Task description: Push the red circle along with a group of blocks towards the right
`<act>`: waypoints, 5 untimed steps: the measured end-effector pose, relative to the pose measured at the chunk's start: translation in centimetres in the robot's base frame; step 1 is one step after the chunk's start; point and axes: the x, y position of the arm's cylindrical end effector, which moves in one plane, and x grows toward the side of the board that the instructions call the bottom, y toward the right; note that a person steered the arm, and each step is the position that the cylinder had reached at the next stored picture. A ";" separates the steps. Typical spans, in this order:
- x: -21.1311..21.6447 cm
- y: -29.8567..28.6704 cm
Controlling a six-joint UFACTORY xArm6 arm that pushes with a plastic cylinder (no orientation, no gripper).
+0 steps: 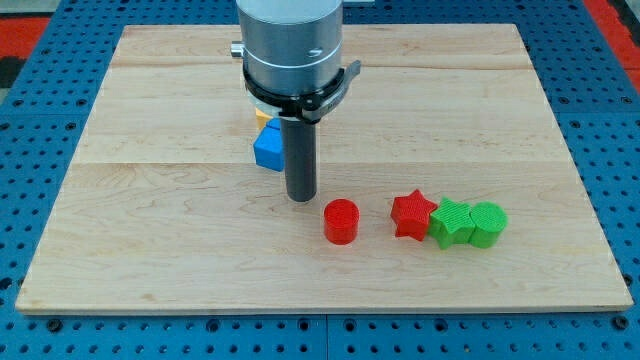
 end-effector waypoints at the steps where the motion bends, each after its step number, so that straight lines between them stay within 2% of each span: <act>1: 3.3 -3.0; 2: 4.3 -4.2; 3: 4.3 0.0; 5: 4.4 2.0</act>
